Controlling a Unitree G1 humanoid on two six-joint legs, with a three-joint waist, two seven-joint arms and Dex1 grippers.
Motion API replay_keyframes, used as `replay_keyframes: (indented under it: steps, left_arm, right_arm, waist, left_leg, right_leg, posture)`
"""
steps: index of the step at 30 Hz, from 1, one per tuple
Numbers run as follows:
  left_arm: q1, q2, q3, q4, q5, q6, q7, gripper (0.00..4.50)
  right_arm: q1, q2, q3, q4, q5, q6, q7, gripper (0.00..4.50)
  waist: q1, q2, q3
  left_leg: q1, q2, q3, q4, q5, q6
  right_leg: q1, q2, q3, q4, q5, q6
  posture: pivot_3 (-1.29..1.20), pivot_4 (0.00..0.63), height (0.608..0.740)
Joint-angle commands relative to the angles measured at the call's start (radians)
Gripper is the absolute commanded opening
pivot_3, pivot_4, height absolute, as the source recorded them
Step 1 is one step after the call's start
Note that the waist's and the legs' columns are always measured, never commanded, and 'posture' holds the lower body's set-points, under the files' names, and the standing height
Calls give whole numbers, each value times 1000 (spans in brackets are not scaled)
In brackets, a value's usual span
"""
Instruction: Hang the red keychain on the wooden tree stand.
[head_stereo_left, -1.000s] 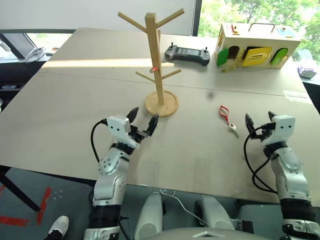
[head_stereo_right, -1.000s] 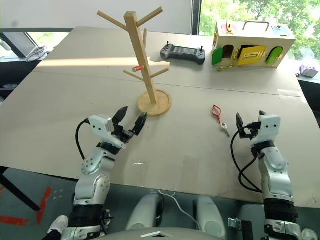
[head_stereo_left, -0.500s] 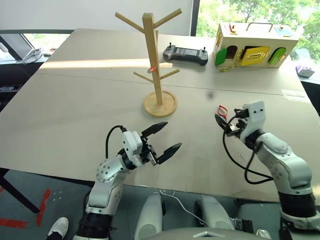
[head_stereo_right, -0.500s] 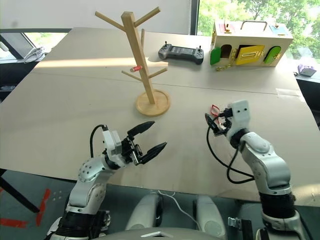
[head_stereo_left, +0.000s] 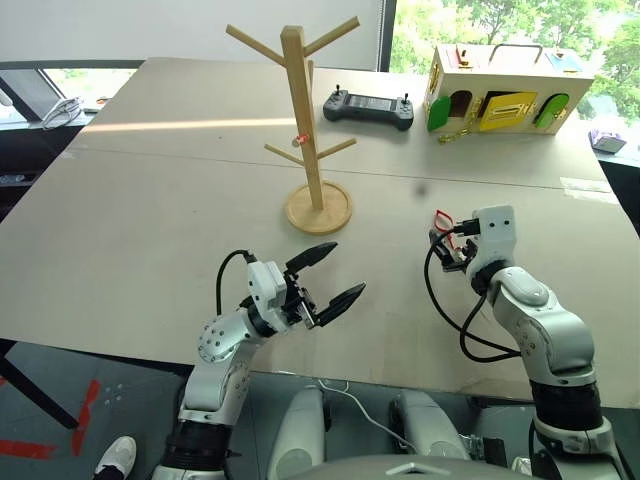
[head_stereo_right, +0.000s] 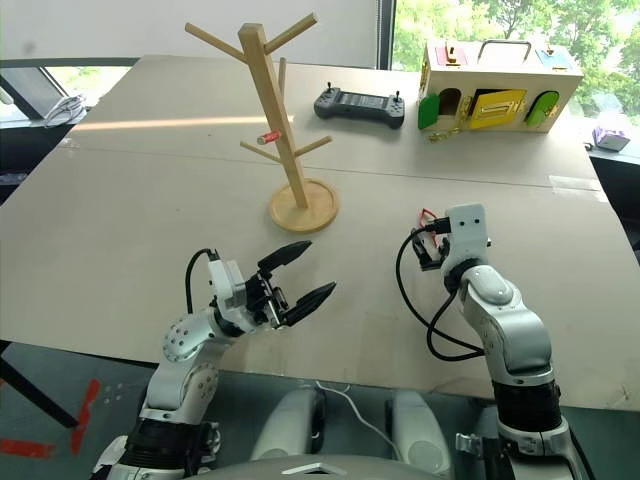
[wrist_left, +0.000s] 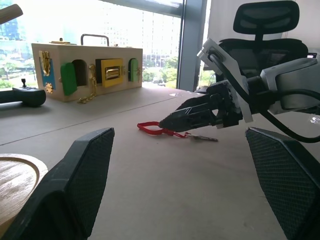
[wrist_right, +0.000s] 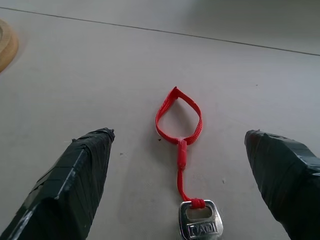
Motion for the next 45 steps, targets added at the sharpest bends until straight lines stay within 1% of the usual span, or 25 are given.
replay_keyframes:
  steps: [1,9,10,11,12,13,14,15,16,17,18,19,24,28,32,36,37,38,40,42,43,45]
  left_arm:
    - [0,1,2,-24,-8,-15,5,4380]
    - [8,-1,0,-27,-5,-17,10,4380]
    - [9,-2,-1,-26,-5,-18,11,4500]
    - [9,-3,-1,-25,-4,-19,11,4500]
    - [10,-3,-1,-24,-4,-19,11,4500]
    - [11,-3,-1,-23,-4,-20,11,4500]
    - [11,-3,-1,-23,-4,-20,11,4500]
    - [12,-4,0,-23,-4,-20,11,4500]
    - [12,-4,0,-23,-5,-20,12,4500]
    - [13,-4,0,-23,-5,-19,13,4500]
    - [14,-4,0,-23,-5,-20,14,4500]
    - [15,-5,-2,-24,-4,-20,15,4500]
    - [19,-5,-6,-29,2,-19,22,4500]
    - [4,-6,17,-50,-12,15,66,4500]
    - [-12,3,63,-138,-54,87,150,4500]
    - [-28,31,117,-279,-116,189,241,4500]
    - [-36,41,135,-308,-130,213,265,4500]
    - [-55,63,175,-347,-172,264,312,4500]
    - [-86,119,241,-408,-210,325,362,4500]
    - [-114,172,301,-443,-290,399,402,4500]
    - [-121,196,328,-455,-354,449,425,4500]
    - [-122,247,368,-478,-411,506,436,4500]
  right_arm:
    - [-2,2,3,3,-20,-17,12,4500]
    - [-14,32,6,59,-53,-45,15,4500]
    - [-17,35,6,66,-59,-50,14,3946]
    - [-19,38,7,72,-64,-56,14,3760]
    - [-21,40,8,75,-69,-59,14,3119]
    - [-21,43,8,78,-73,-62,14,2746]
    - [-22,46,8,80,-77,-65,15,2163]
    - [-21,49,8,82,-80,-68,15,1715]
    - [-21,52,8,83,-82,-70,16,1062]
    - [-21,54,8,83,-85,-71,16,827]
    - [-21,56,7,84,-87,-72,17,479]
    - [-21,57,6,85,-89,-74,18,32]
    - [-26,60,-5,84,-96,-92,29,32]
    - [-21,26,3,64,-110,-219,93,32]
    - [-36,-49,-2,8,-95,-309,202,32]
    - [-121,-136,-17,-50,-24,-325,344,32]
    - [-137,-154,-13,-51,-21,-329,367,32]
    - [-167,-179,-3,-46,-28,-346,397,32]
    - [-221,-217,25,-32,-53,-402,448,32]
    - [-264,-224,52,-13,-72,-462,480,32]
    - [-282,-226,71,-2,-89,-497,492,32]
    - [-311,-225,103,30,-128,-573,511,32]
  waist:
    - [0,0,0]
    - [-1,0,0]
    - [-1,0,0]
    - [-1,0,0]
    - [-1,0,0]
    - [-1,0,0]
    - [-1,0,0]
    - [-1,0,0]
    - [-1,0,0]
    - [-1,0,0]
    - [-1,0,0]
    - [-1,0,0]
    - [-1,0,0]
    - [-1,0,0]
    - [-1,0,0]
    - [-5,0,1]
    - [-4,0,1]
    - [-4,0,1]
    - [-2,-1,1]
    - [-3,-1,1]
    - [-3,-1,1]
    - [-3,-1,1]
  left_leg:
    - [0,0,0,0,0,0]
    - [0,0,0,0,0,0]
    - [0,0,0,0,0,0]
    - [0,0,0,0,0,0]
    - [0,0,0,0,0,0]
    - [0,0,0,0,0,0]
    - [0,0,0,0,0,0]
    - [0,0,0,0,0,0]
    - [0,0,0,0,0,0]
    - [0,0,0,0,0,0]
    - [0,0,0,0,0,0]
    - [0,0,0,0,0,0]
    - [0,0,0,0,0,0]
    - [0,0,0,0,0,0]
    - [0,0,0,0,0,0]
    - [0,0,0,0,0,0]
    - [0,0,0,0,0,0]
    - [0,0,0,0,0,0]
    - [0,0,-1,0,0,0]
    - [0,1,-1,0,0,0]
    - [0,1,-1,0,0,0]
    - [0,1,-1,0,0,0]
  right_leg:
    - [0,0,0,0,0,0]
    - [0,0,0,0,0,0]
    - [0,0,0,0,0,0]
    - [0,0,0,0,0,0]
    - [0,0,0,0,0,0]
    - [0,0,0,0,0,0]
    - [0,0,0,0,0,0]
    - [0,0,0,0,0,0]
    - [0,0,0,0,0,0]
    - [0,0,0,0,0,0]
    - [0,0,0,0,0,0]
    - [0,0,0,0,0,0]
    - [0,0,0,0,0,0]
    - [0,0,0,0,0,0]
    - [0,0,0,0,0,0]
    - [0,0,0,0,0,0]
    - [0,0,0,1,0,0]
    - [0,0,0,0,0,0]
    - [0,0,-1,0,0,0]
    - [0,0,-1,0,0,0]
    - [0,0,-1,0,0,0]
    - [0,0,-1,-1,0,0]
  posture:
    - [0,150,740]
    - [0,150,740]
    - [0,150,740]
    - [0,150,740]
    - [0,150,740]
    - [0,150,740]
    - [0,150,740]
    - [0,150,740]
    - [0,150,740]
    - [0,150,740]
    - [0,150,740]
    - [0,150,740]
    - [0,150,740]
    - [0,150,740]
    - [0,150,740]
    - [0,150,740]
    - [0,150,740]
    - [0,150,740]
    - [0,150,740]
    - [0,150,740]
    - [0,150,740]
    - [0,150,740]
